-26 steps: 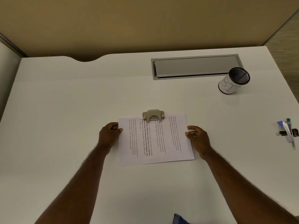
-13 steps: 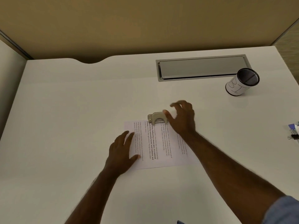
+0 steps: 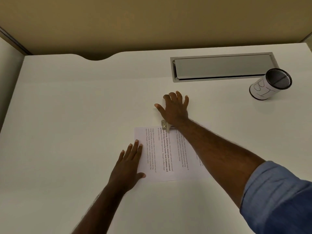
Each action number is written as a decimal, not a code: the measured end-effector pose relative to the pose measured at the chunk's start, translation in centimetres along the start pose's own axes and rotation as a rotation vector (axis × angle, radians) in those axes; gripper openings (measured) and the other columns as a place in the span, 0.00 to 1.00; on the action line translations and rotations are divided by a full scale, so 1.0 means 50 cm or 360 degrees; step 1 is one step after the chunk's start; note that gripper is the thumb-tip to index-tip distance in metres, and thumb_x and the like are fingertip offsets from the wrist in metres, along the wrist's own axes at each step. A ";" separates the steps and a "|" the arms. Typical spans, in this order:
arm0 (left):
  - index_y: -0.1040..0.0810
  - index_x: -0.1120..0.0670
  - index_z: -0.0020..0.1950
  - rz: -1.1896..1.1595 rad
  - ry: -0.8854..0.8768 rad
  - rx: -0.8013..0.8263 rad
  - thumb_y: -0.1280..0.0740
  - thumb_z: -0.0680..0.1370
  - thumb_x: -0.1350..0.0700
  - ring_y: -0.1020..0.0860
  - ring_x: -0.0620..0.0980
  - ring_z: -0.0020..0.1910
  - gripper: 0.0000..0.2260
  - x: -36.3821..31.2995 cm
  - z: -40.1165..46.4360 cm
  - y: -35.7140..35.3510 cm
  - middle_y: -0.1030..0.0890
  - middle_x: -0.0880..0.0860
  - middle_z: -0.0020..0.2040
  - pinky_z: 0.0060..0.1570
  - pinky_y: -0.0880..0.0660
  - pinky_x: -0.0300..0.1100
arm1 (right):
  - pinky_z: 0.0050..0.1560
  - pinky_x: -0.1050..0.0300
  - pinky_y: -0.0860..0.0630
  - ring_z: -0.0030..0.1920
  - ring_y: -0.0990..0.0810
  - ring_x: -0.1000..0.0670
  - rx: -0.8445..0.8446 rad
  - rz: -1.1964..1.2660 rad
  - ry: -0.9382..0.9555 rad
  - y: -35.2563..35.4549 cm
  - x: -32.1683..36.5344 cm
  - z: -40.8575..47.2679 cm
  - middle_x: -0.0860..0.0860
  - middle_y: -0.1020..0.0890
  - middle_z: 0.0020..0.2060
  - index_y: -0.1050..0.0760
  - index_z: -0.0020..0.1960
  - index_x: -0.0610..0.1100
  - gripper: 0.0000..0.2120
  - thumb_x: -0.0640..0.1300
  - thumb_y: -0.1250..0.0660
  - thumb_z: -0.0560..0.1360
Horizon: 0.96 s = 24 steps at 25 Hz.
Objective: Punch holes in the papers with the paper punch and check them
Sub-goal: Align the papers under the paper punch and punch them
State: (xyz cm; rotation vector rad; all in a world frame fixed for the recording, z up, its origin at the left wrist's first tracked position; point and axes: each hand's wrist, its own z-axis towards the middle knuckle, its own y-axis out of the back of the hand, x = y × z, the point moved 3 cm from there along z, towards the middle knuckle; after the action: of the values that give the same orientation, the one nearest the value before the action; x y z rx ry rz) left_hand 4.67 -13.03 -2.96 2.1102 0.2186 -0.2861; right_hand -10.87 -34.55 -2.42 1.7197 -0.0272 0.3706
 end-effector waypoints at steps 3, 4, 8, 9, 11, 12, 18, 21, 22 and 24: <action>0.72 0.53 0.71 0.0003 -0.0003 0.0018 0.32 0.76 0.45 0.66 0.50 0.74 0.48 -0.004 0.003 0.003 0.71 0.50 0.73 0.73 0.62 0.47 | 0.72 0.34 0.51 0.74 0.42 0.42 -0.0016 -0.0015 0.0005 -0.006 -0.003 0.000 0.45 0.31 0.69 0.32 0.66 0.46 0.28 0.65 0.46 0.76; 0.73 0.53 0.71 0.0015 -0.0015 0.0017 0.32 0.76 0.45 0.67 0.50 0.74 0.48 -0.006 0.003 0.004 0.72 0.51 0.73 0.72 0.63 0.46 | 0.72 0.34 0.50 0.74 0.42 0.42 -0.0026 -0.0016 0.0013 -0.009 -0.004 -0.001 0.46 0.31 0.69 0.32 0.66 0.46 0.28 0.65 0.46 0.76; 0.74 0.53 0.69 0.0029 -0.0039 0.0075 0.32 0.76 0.45 0.68 0.48 0.72 0.49 -0.005 0.007 0.006 0.73 0.50 0.71 0.70 0.64 0.43 | 0.71 0.35 0.48 0.73 0.40 0.43 -0.0044 -0.0014 0.0060 -0.018 -0.004 0.001 0.46 0.32 0.69 0.32 0.66 0.46 0.28 0.65 0.47 0.76; 0.74 0.54 0.69 0.0031 -0.0042 0.0088 0.33 0.76 0.44 0.68 0.48 0.72 0.49 -0.004 0.008 0.007 0.73 0.50 0.71 0.70 0.64 0.43 | 0.71 0.35 0.48 0.73 0.41 0.43 -0.0048 -0.0015 0.0066 -0.020 -0.005 0.003 0.46 0.32 0.70 0.32 0.66 0.46 0.29 0.65 0.47 0.76; 0.74 0.54 0.70 0.0047 -0.0046 0.0095 0.33 0.76 0.44 0.69 0.48 0.71 0.49 -0.002 0.009 0.008 0.73 0.50 0.71 0.70 0.64 0.43 | 0.72 0.35 0.49 0.74 0.42 0.42 -0.0062 -0.0029 0.0066 -0.023 -0.006 0.004 0.45 0.34 0.72 0.32 0.67 0.45 0.29 0.65 0.47 0.76; 0.74 0.54 0.70 0.0058 -0.0048 0.0091 0.33 0.76 0.44 0.69 0.48 0.71 0.49 -0.002 0.008 0.008 0.73 0.51 0.71 0.71 0.64 0.43 | 0.72 0.35 0.49 0.74 0.42 0.42 -0.0068 -0.0035 0.0065 -0.025 -0.006 0.004 0.44 0.35 0.73 0.33 0.67 0.45 0.29 0.64 0.47 0.76; 0.75 0.52 0.70 0.0197 -0.0069 0.0065 0.36 0.76 0.40 0.69 0.49 0.73 0.48 0.005 0.008 0.003 0.73 0.52 0.73 0.71 0.68 0.47 | 0.73 0.34 0.51 0.77 0.49 0.42 -0.0091 -0.0057 0.0065 -0.031 -0.006 0.006 0.44 0.43 0.77 0.39 0.72 0.43 0.33 0.65 0.50 0.76; 0.75 0.51 0.70 0.0213 -0.0069 0.0051 0.37 0.76 0.38 0.69 0.49 0.72 0.48 0.009 0.011 -0.002 0.73 0.51 0.73 0.70 0.70 0.48 | 0.74 0.35 0.53 0.77 0.54 0.42 -0.0039 -0.0096 0.0037 -0.037 -0.009 0.011 0.44 0.49 0.78 0.45 0.75 0.42 0.37 0.67 0.52 0.76; 0.75 0.51 0.70 0.0217 -0.0073 0.0050 0.37 0.76 0.38 0.69 0.50 0.72 0.48 0.010 0.011 -0.004 0.73 0.51 0.73 0.70 0.70 0.48 | 0.74 0.35 0.53 0.77 0.54 0.42 -0.0023 -0.0103 0.0035 -0.039 -0.009 0.012 0.44 0.50 0.78 0.47 0.76 0.42 0.38 0.67 0.52 0.76; 0.75 0.51 0.70 0.0216 -0.0085 0.0038 0.37 0.76 0.38 0.69 0.49 0.73 0.48 0.012 0.010 -0.005 0.73 0.51 0.73 0.70 0.70 0.49 | 0.74 0.35 0.54 0.77 0.55 0.43 -0.0014 -0.0121 0.0034 -0.043 -0.009 0.012 0.44 0.51 0.78 0.49 0.76 0.42 0.39 0.67 0.52 0.76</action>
State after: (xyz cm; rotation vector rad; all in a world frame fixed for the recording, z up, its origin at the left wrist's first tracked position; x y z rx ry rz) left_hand 5.13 -13.30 -3.57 2.1267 0.0402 -0.2651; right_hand -10.69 -34.83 -4.66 1.7024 0.0520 0.3320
